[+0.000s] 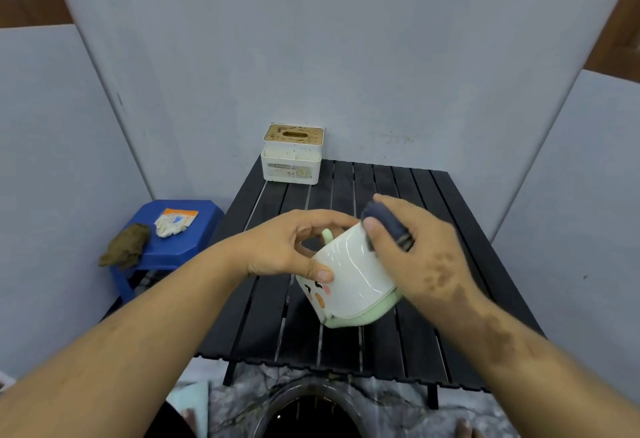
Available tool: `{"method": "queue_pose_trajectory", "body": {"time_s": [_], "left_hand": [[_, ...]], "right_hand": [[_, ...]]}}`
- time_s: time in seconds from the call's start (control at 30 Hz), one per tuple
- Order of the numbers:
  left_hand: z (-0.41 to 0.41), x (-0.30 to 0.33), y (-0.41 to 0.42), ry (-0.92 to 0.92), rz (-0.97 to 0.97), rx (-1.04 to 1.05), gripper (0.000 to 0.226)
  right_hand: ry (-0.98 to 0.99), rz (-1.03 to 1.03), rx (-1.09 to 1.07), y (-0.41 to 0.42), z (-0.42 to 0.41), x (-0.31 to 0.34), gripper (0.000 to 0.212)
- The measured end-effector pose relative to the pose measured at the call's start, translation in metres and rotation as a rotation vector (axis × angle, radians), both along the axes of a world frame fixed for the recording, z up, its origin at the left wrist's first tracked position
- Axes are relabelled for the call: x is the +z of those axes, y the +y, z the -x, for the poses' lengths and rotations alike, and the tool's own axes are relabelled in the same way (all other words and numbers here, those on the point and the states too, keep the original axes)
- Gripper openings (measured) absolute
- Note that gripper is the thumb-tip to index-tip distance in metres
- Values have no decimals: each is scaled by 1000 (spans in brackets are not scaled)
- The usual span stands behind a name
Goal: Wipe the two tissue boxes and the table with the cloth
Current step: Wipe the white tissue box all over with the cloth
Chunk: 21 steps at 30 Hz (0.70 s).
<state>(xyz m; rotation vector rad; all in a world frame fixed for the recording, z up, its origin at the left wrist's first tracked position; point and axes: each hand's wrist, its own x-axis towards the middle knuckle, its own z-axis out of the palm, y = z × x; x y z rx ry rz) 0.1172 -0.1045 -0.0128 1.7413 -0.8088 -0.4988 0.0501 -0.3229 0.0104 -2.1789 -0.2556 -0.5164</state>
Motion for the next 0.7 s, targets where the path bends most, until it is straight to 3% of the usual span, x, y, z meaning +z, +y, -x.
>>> {"method": "queue_pose_trajectory", "body": {"time_s": [0.13,0.3,0.4,0.53,0.6,0.7], "left_hand": [[0,-1,0,-13,19,-5,67],[-3,-3,4,21,9,-9,75],[-3,-5,5,18,34,-13,76],[-5,-7,7,38,66,-4,76],[-4,-5,6,37,64,4,75],[-4,-5,3,20,52,15,74]], "right_hand": [[-179,306,187,26,13,-5,45],[124,-33,61,-16,-17,11,10],[19,-20,75,-18,-2,-6,27],[-229,352,265,-6,20,-22,46],[-214,260,263,-18,11,-22,41],[-44,-122,79,-35,2,-23,31]]}}
